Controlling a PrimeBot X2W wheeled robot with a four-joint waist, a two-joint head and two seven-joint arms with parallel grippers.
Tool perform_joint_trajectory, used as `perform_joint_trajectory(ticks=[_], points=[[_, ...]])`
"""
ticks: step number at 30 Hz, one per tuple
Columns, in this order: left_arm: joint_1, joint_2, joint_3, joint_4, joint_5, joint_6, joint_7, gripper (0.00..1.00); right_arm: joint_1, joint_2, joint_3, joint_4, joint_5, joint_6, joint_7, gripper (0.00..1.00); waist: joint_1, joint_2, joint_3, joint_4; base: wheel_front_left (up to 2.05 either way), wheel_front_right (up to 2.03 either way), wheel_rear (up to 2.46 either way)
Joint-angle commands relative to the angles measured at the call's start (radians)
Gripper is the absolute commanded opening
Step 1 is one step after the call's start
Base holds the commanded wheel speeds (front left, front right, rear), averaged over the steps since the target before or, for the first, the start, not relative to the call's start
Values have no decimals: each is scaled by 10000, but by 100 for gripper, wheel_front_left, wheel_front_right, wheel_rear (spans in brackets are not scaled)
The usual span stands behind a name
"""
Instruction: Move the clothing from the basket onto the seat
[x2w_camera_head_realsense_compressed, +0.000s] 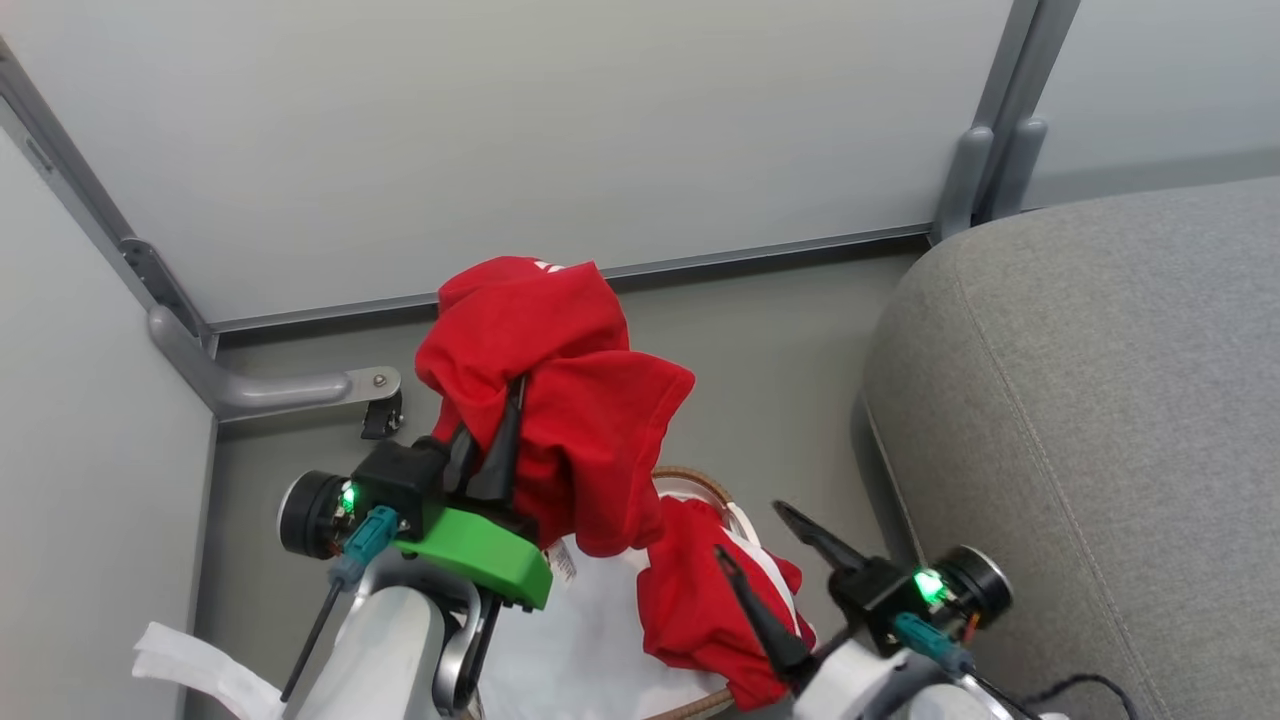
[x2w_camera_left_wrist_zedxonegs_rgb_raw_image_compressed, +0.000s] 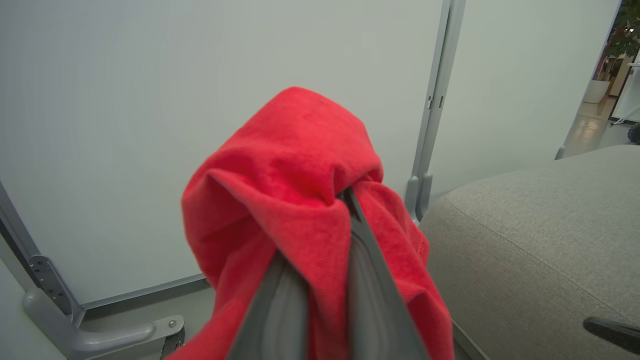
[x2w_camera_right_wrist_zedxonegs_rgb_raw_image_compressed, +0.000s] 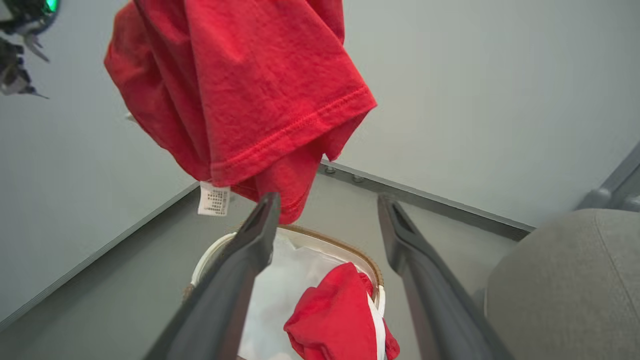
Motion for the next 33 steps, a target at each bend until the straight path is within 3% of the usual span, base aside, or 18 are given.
perform_joint_trajectory(ticks=[1, 9, 16, 25, 26, 27, 33], points=[[-125, 0, -79, -96, -85, -15, -6, 0, -456, -44, 391, 34, 147, -8, -48, 100, 1, 0, 92, 131, 0, 0, 0], [-455, 2, -770, -105, -451, 29, -6, 0, -2384, -47, 2364, 675, 764, -8, -47, 100, 1, 0, 303, 686, 0, 0, 0], [-710, 2, -1384, -126, -654, 87, -6, 0, -3228, -49, 2299, 1535, 824, -8, -36, 100, 1, 0, 496, 1130, 0, 0, 0], [-992, 3, -2160, -172, -1031, 112, -6, 0, -3969, -41, 2972, 2804, 1286, -8, -34, 100, 1, 0, 715, 1633, 0, 0, 0], [-1021, 3, -2231, -181, -1064, 112, -6, 0, -3987, -47, 3138, 2971, 1431, -8, -34, 41, 1, 0, 715, 1672, 0, 0, 0], [-1046, -2, -2287, -205, -1122, 113, -6, 0, -4092, -41, 3279, 3109, 1575, -8, -36, 0, 1, 0, 719, 1705, 0, 0, 0], [-958, 1, -2317, -121, -1182, 221, -6, 0, -3998, -44, 3065, 3052, 2119, -10, -36, 0, 1, 0, 675, 1754, 0, 0, 0]])
